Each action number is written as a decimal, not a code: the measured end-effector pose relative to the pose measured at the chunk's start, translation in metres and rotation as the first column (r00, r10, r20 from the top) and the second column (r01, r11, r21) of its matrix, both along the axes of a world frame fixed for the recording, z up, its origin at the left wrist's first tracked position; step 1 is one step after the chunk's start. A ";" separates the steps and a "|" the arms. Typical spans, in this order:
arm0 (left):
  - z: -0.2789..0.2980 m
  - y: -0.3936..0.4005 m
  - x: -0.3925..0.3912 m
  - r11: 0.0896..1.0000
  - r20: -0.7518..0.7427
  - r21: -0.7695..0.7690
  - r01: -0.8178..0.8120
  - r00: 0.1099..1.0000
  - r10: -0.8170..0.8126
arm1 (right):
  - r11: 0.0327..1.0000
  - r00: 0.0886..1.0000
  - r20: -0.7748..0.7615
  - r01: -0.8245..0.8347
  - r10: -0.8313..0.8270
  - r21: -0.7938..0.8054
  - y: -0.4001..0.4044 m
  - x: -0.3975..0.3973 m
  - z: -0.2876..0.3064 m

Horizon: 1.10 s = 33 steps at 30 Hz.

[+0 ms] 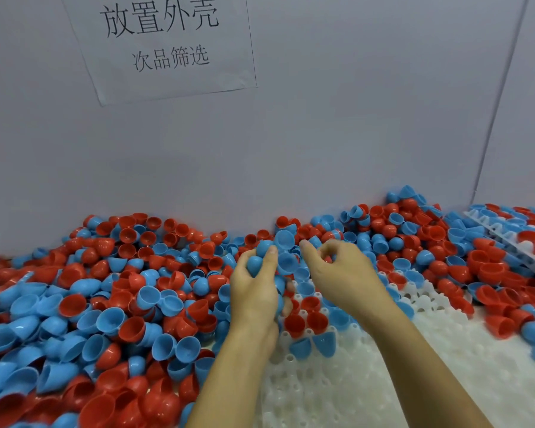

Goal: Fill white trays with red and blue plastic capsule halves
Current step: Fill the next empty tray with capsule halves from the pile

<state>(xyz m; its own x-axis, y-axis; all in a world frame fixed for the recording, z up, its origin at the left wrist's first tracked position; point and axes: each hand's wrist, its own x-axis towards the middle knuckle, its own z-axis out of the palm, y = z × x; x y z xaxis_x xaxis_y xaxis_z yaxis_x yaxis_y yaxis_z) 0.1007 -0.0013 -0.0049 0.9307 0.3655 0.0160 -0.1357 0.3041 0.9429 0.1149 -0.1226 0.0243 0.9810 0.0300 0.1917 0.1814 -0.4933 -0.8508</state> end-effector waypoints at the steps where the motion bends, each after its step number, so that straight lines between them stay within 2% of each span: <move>1: 0.000 0.003 0.000 1.000 -0.021 -0.031 0.001 1.000 -0.002 | 1.000 0.995 0.095 -0.029 0.028 0.009 -0.004 0.000 0.001; 3: -0.002 0.006 0.001 1.000 -0.028 -0.006 0.010 1.000 -0.011 | 0.990 0.971 0.198 -0.122 0.134 -0.074 -0.009 -0.002 0.004; 5: -0.005 0.002 0.001 0.994 -0.002 0.097 0.043 0.999 -0.043 | 0.966 0.959 0.212 -0.140 0.187 -0.219 -0.008 -0.003 0.000; 7: -0.007 -0.004 0.000 0.977 0.013 0.205 0.065 0.998 -0.069 | 0.958 0.961 0.228 -0.093 0.158 -0.271 -0.005 -0.005 -0.001; 9: -0.006 -0.006 -0.002 0.967 0.011 0.237 0.097 0.995 -0.102 | 0.968 0.968 0.230 -0.043 0.102 -0.248 -0.012 -0.003 0.003; 12: 0.000 -0.002 -0.004 0.970 0.008 0.207 0.131 0.991 -0.136 | 0.965 0.981 0.191 0.080 -0.032 -0.249 -0.046 0.001 0.016; 17: 0.003 -0.003 -0.006 0.968 -0.018 0.218 0.126 0.992 -0.125 | 0.873 0.955 -0.068 0.233 -0.288 -0.429 -0.120 0.004 0.017; 21: 0.004 -0.004 -0.007 0.971 -0.045 0.192 0.145 0.989 -0.138 | 0.791 0.902 -0.199 0.208 -0.382 -0.576 -0.126 0.008 -0.001; 24: 0.006 -0.003 -0.008 0.972 -0.057 0.164 0.167 0.986 -0.160 | 0.727 0.870 -0.218 0.206 -0.443 -0.655 -0.119 0.013 -0.011; 26: 0.007 -0.003 -0.008 0.976 -0.072 0.100 0.195 0.980 -0.188 | 0.712 0.862 -0.219 0.208 -0.458 -0.670 -0.118 0.015 -0.010; 29: 0.010 -0.003 -0.009 0.973 -0.079 -0.033 0.229 0.970 -0.230 | 0.699 0.884 -0.243 0.124 -0.401 -0.704 -0.117 0.011 -0.001; 31: 0.011 -0.003 -0.010 0.964 -0.066 -0.084 0.253 0.964 -0.259 | 0.697 0.914 -0.195 0.121 -0.356 -0.707 -0.114 0.007 0.010; 33: 0.011 -0.002 -0.011 0.960 -0.050 -0.070 0.272 0.960 -0.276 | 0.759 0.955 -0.099 0.157 -0.281 -0.632 -0.108 0.006 0.022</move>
